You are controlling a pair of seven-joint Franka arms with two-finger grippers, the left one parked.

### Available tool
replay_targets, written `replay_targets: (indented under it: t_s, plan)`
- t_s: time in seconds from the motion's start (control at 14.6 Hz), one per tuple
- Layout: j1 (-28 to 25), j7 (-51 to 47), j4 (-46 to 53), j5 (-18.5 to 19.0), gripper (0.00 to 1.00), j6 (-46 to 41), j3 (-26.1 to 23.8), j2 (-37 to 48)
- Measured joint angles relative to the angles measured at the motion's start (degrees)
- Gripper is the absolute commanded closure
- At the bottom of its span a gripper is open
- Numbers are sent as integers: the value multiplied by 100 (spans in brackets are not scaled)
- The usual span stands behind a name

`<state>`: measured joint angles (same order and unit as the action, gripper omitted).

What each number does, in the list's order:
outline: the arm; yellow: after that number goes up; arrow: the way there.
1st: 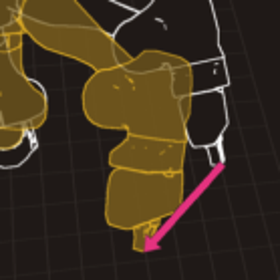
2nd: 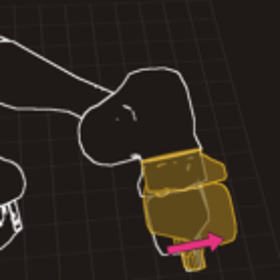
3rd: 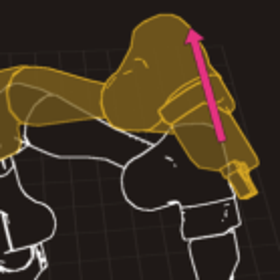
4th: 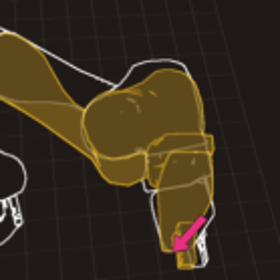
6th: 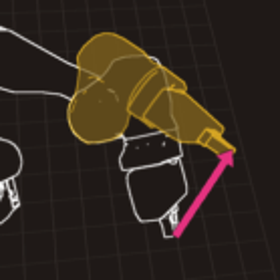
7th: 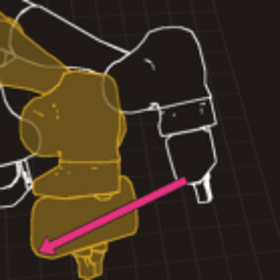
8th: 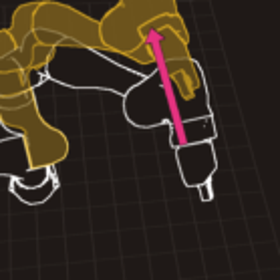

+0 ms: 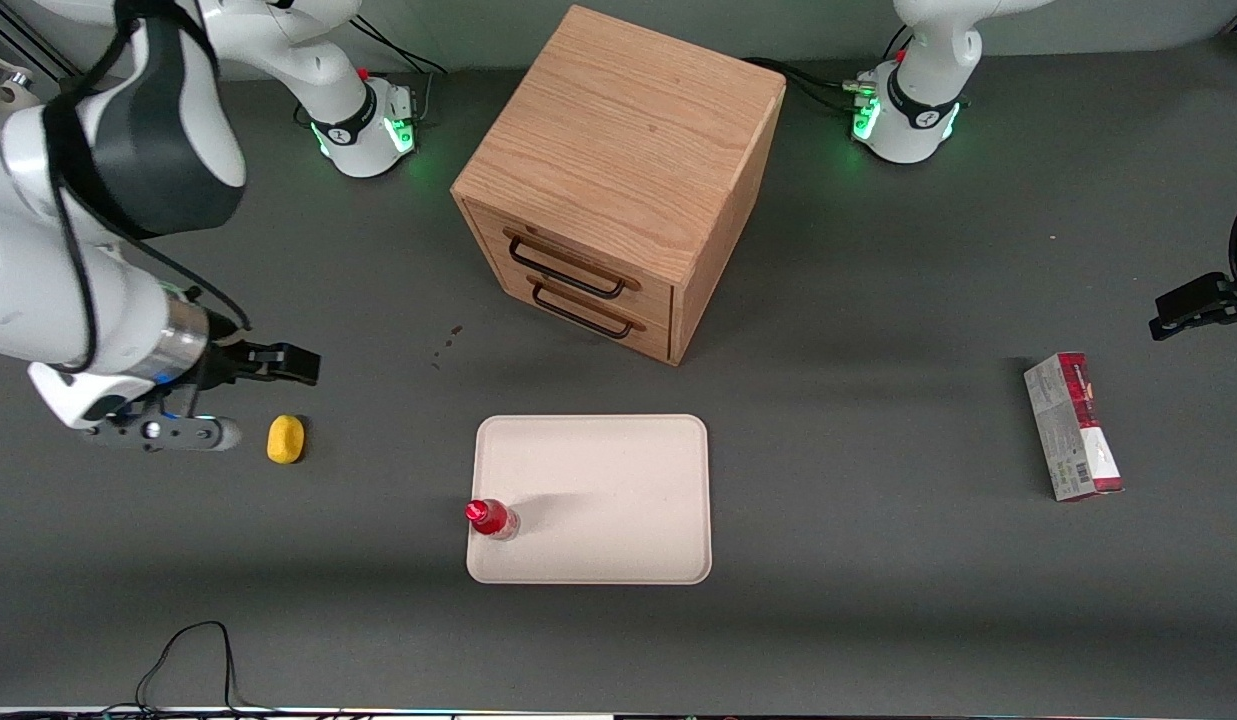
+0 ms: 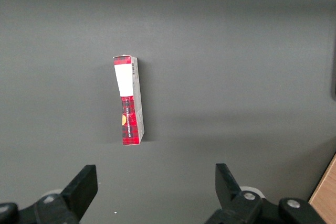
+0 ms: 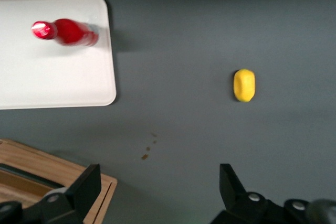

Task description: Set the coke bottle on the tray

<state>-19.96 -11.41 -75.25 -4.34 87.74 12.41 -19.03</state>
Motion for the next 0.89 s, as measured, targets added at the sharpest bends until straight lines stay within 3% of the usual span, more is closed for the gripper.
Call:
replay_targets:
  t_s: [0.48, 0.89]
  plan:
    - [876, 583, -1155, 32, 0, 803, -109, 923]
    - [1491, 610, -1468, 498, 0, 541, -714, 1527]
